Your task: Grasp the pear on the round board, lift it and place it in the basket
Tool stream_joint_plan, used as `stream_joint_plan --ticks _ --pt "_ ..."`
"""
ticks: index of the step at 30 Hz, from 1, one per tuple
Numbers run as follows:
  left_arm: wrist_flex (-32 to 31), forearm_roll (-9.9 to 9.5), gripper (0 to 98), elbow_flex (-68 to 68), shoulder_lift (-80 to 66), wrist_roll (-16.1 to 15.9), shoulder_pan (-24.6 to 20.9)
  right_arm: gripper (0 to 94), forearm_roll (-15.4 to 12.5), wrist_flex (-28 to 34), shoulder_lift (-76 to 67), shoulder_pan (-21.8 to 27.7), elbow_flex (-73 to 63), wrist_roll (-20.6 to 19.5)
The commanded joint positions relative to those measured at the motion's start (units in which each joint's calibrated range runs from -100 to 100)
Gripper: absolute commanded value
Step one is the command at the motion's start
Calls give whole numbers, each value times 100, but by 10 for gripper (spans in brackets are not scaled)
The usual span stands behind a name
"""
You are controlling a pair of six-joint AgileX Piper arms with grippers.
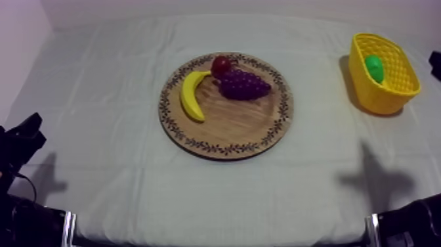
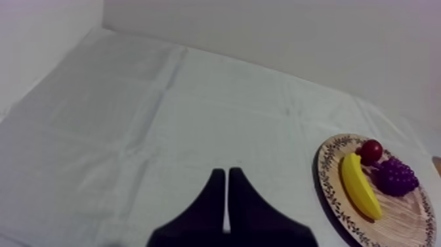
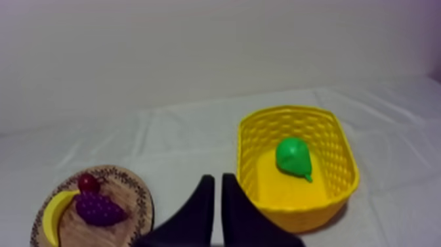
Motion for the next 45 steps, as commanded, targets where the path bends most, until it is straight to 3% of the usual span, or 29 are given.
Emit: stream_joint_plan --ticks 1,15,20,26,33,36,41,45 --pt "-1 1 1 5 0 1 -1 7 24 -97 -159 1 415 -23" --pt "-1 4 1 5 0 -1 -1 4 13 -212 -1933 -34 1934 59" --pt "-1 6 1 14 0 0 -1 4 63 -575 -2097 52 2487 -35" --pt "-1 6 1 16 0 1 -1 4 -203 -689 -2127 128 2825 134" --pt "-1 6 1 16 0 -1 -1 4 -363 -162 -2130 172 2878 175" --pt "-1 6 1 16 0 0 -1 4 -371 -89 -2131 175 2880 513" --pt "-1 6 1 16 0 1 -1 4 -374 -57 -2131 177 2881 1407" --pt "-1 6 1 16 0 1 -1 4 -375 -52 -2131 177 2881 1747"
